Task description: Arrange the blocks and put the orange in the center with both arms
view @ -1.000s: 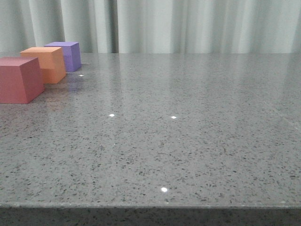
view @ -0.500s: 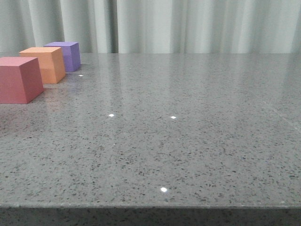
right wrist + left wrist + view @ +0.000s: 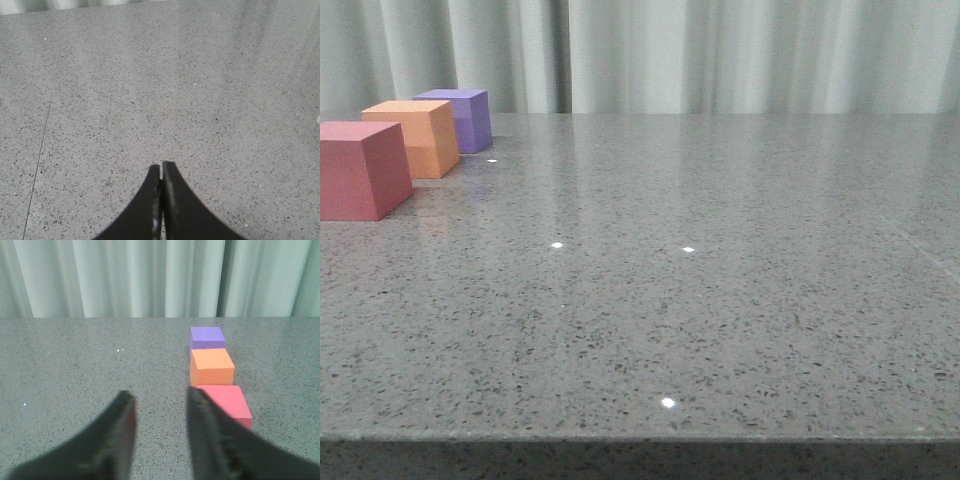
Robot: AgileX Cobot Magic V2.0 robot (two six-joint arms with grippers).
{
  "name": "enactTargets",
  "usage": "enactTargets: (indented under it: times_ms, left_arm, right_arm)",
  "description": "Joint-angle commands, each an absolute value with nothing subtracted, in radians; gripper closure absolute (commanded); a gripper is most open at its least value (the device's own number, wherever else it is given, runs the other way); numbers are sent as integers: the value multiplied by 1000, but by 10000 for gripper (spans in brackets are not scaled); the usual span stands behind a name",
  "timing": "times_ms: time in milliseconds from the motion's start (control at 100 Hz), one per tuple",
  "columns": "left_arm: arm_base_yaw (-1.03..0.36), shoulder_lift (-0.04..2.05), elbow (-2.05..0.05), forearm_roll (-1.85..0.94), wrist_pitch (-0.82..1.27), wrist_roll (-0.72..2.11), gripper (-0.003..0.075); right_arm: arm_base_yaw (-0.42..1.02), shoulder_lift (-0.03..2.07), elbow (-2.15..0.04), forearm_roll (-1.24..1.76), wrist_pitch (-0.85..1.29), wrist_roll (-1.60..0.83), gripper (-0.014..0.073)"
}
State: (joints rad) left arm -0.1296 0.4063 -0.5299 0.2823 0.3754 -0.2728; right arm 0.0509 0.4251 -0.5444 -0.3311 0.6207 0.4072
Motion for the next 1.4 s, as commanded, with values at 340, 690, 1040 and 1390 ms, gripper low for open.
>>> enactTargets:
  times_ms: [340,690,1040,1390]
  left_arm:
    - [-127,403,-549,286,300,-281,741]
    - [-129,400,-549,288,286,-281,741]
    - [-112,341,-383,233,19,-224,741]
    - [-12,131,-168,28,14,-11,741]
  right_arm:
    - [43,429,-571,-362,558,405,662]
    - [43,429,-571,-362,558,405,662]
    - [43,429,-571,-362,559,405,662]
    - [43,429,-571,-362,559,405,662]
